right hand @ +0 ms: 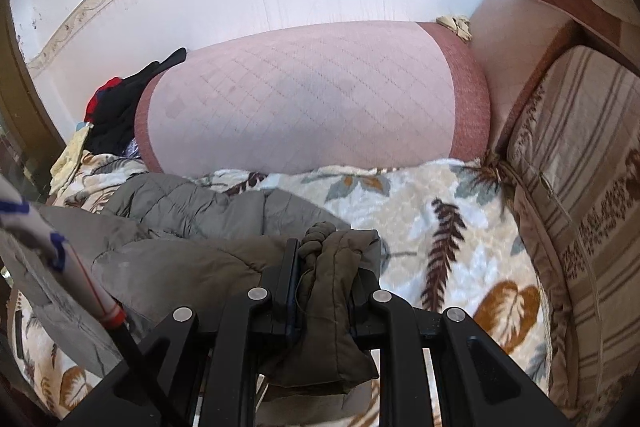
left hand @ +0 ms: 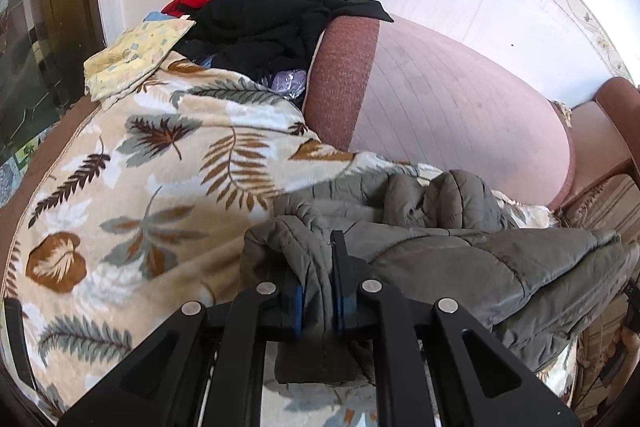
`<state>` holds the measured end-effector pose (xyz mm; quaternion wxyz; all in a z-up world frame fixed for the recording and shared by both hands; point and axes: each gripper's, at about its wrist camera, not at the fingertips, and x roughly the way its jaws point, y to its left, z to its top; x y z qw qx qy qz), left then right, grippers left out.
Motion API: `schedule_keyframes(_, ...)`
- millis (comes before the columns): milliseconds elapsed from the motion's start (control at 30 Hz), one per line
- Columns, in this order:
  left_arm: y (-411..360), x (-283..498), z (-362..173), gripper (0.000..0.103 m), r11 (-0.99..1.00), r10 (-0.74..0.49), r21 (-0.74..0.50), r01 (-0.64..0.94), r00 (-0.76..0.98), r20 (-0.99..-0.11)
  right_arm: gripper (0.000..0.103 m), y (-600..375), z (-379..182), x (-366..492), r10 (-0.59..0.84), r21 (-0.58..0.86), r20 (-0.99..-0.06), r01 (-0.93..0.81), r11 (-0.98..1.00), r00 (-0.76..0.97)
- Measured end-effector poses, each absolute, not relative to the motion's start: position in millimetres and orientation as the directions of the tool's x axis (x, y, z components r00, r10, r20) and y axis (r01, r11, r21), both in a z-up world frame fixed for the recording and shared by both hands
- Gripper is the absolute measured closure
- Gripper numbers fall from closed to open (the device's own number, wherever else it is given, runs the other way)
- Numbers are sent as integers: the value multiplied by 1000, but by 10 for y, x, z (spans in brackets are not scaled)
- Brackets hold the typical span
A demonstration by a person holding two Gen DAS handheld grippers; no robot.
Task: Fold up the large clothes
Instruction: 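Lift the held side edge with both tools and fold it across the jacket, then lay the folded side down and open both tools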
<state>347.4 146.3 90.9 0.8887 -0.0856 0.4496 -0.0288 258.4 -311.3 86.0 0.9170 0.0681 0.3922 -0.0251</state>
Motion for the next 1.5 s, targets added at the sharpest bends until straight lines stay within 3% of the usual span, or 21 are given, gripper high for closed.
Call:
schedule_keyframes(300, 1360, 4007, 620, 92, 992, -75, -122, -42, 583, -809, 84, -3192, 658, 3164, -3, 103, -740, 117, 988, 672)
schedule_keyframes(833, 1262, 4625, -302, 91, 997, -25, -55, -45, 508, -861, 83, -3327, -261, 3916, 19, 147, -844, 198, 969, 536)
schedule_keyframes(1067, 1265, 4730, -445, 91, 996, -41, -77, -52, 497, -867, 84, -3353, -515, 4039, 9, 145, -865, 232, 962, 501)
schedule_keyframes(1267, 1138, 4666, -387, 90, 999, 21, 5, -32, 528, -849, 81, -3240, -468, 4029, -44, 95, -859, 242, 966, 510)
schedule_keyframes(1400, 1170, 4606, -256, 88, 999, 1, -19, -31, 543, -840, 70, -3291, -384, 3968, -17, 140, -843, 249, 958, 537)
schedule_keyframes(1467, 1215, 4589, -197, 85, 998, -31, -59, -34, 545, -838, 49, -3374, -314, 3899, 24, 205, -823, 257, 945, 568)
schedule_keyframes(1500, 1261, 4587, -159, 84, 995, -59, -96, -41, 544, -837, 16, -3405, -287, 3874, 44, 235, -811, 256, 938, 583)
